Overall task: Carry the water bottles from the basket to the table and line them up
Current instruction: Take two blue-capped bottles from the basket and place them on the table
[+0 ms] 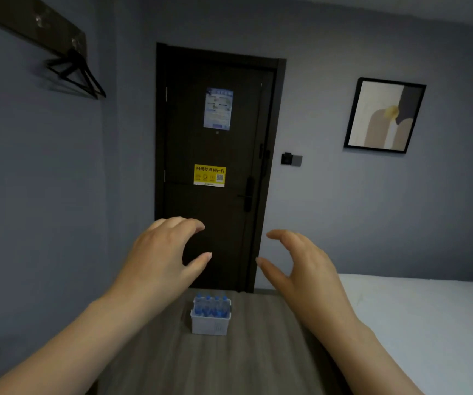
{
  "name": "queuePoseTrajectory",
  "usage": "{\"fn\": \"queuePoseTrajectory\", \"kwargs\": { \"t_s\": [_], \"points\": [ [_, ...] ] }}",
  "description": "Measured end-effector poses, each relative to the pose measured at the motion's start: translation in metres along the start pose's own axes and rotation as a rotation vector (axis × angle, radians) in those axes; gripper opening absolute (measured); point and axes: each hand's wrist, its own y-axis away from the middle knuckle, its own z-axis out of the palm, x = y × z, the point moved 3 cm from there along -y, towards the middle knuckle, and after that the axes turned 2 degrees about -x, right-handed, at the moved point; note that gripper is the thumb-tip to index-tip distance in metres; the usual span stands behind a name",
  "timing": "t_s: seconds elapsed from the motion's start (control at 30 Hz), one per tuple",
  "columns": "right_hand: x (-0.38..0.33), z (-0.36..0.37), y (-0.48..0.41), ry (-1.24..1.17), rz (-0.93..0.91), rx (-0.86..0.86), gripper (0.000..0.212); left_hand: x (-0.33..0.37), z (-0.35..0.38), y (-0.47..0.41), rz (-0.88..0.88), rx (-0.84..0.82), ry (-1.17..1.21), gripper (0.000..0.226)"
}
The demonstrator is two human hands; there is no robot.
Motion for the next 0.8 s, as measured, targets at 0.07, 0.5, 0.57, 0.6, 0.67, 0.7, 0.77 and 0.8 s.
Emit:
{"fn": "queuePoseTrajectory", "kwargs": {
  "t_s": [0.07, 0.5, 0.57, 0.6, 0.67, 0.7, 0.77, 0.8],
  "points": [
    [0.018, 0.022, -0.027, 0.007, -0.007, -0.01, 0.047, -0.014, 0.022, -0.026, -0.005, -0.002, -0.004, 0.045],
    [0.129, 0.125, -0.209, 0.027, -0.014, -0.013, 0.046, -0.084, 0.134, -0.208, -0.008, 0.026, -0.079, 0.047],
    [0.143, 0.144, -0.232, 0.039, -0.015, -0.019, 0.046, -0.099, 0.155, -0.23, -0.015, 0.015, -0.079, 0.047],
    [0.15, 0.154, -0.243, 0.048, -0.013, -0.024, 0.046, -0.107, 0.165, -0.241, -0.018, 0.01, -0.079, 0.047],
    [0.164, 0.174, -0.267, 0.075, -0.006, -0.026, 0.046, -0.125, 0.188, -0.264, -0.015, 0.007, -0.086, 0.048],
    [0.171, 0.185, -0.279, 0.083, 0.002, -0.024, 0.046, -0.134, 0.199, -0.276, -0.014, 0.0, -0.086, 0.048],
    [0.184, 0.207, -0.305, 0.094, 0.02, -0.032, 0.047, -0.154, 0.22, -0.3, -0.012, -0.012, -0.084, 0.048],
    [0.189, 0.219, -0.319, 0.102, 0.026, -0.037, 0.047, -0.166, 0.231, -0.313, -0.012, -0.015, -0.079, 0.048]
  ]
}}
